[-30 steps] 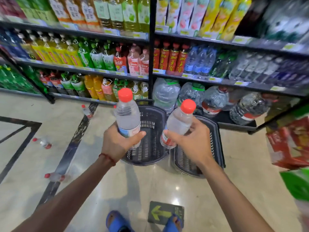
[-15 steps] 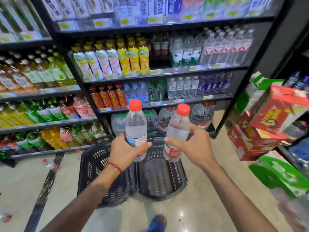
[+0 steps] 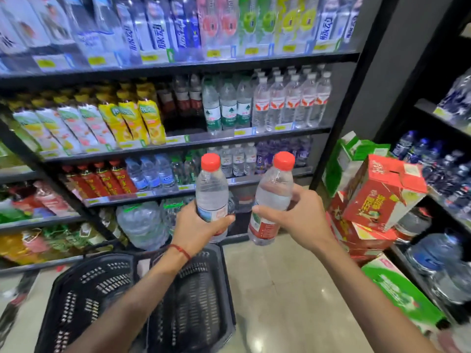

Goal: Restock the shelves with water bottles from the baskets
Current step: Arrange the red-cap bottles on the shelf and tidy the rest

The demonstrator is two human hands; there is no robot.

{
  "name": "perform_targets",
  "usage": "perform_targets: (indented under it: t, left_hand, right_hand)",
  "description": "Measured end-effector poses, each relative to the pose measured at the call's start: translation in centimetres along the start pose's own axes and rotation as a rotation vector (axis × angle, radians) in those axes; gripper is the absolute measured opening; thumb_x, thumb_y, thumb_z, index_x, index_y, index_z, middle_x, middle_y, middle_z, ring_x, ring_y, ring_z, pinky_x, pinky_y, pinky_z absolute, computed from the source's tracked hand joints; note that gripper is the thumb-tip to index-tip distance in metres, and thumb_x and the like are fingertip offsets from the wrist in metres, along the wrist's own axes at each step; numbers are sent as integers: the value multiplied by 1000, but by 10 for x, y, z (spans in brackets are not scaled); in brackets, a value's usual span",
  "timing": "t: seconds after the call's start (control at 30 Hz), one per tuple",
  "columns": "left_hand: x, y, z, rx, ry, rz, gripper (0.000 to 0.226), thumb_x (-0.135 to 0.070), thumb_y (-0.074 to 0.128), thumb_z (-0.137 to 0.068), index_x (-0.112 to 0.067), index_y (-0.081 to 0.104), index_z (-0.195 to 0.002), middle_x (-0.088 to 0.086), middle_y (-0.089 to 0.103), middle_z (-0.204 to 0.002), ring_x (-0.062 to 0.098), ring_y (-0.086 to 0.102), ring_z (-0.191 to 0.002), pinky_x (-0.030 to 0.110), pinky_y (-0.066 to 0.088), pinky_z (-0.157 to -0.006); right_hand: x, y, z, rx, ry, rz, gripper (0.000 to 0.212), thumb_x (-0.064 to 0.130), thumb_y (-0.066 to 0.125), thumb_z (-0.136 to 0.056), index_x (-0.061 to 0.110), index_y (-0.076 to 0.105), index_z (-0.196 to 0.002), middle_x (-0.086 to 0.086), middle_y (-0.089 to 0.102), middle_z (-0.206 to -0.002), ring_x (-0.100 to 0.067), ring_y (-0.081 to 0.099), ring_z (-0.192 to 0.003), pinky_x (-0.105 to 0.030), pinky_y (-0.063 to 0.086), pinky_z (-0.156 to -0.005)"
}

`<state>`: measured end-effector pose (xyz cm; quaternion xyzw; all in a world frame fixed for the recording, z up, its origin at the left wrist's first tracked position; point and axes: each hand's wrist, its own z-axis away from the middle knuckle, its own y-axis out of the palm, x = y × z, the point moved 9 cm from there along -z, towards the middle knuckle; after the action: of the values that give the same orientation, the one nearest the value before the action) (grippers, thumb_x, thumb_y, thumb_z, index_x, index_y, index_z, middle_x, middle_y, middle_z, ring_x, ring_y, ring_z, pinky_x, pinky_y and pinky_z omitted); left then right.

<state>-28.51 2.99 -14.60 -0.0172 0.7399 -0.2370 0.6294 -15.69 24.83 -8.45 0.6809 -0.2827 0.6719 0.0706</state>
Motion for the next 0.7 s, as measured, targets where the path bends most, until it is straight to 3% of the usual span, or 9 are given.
perform_targets:
  t: [0.1, 0.37, 0.5, 0.6, 0.7]
  left_hand:
    - [-9, 24, -23, -22, -22, -10, 54, -28, 99, -63, -19, 72, -109, -11, 77, -102, 0, 72, -91, 19, 55, -79]
    - [-37, 70, -96, -141, -51, -20, 57, -28, 98, -65, -31, 62, -109, -17, 72, -104, -9, 67, -89, 12, 52, -78]
    - [-47, 86, -128, -260, -56, -32, 59, -25, 97, -67, -23, 62, -116, -19, 70, -103, -16, 64, -87, 6, 49, -76]
    - [-50, 94, -143, -338, -82, -24, 53, -23, 96, -67, -26, 65, -110, -16, 72, -101, -10, 68, -85, 8, 50, -74]
    - [-54, 88, -147, -469, -103, -33, 53, -30, 98, -64, -33, 65, -104, -8, 72, -105, 0, 69, -93, 19, 54, -81]
  right_hand:
    - [-8, -28, -33, 9, -9, 2, 47, 29, 100, -65, 27, 79, -107, 14, 81, -95, -6, 77, -92, -44, 63, -91]
    - [-28, -70, -144, 105, -56, 9, 53, 34, 100, -64, 28, 79, -112, 17, 80, -100, -3, 75, -95, -41, 62, -94]
    - [-37, -78, -205, 211, -96, 3, 53, 31, 100, -65, 27, 79, -114, 18, 79, -103, 0, 74, -98, -38, 60, -97]
    - [-41, -84, -247, 280, -107, -4, 52, 27, 100, -65, 27, 79, -112, 16, 80, -102, 0, 75, -98, -37, 60, -96]
    - [-40, -80, -283, 362, -121, -12, 52, 28, 100, -66, 26, 78, -113, 15, 80, -102, -2, 75, -98, -37, 60, -95]
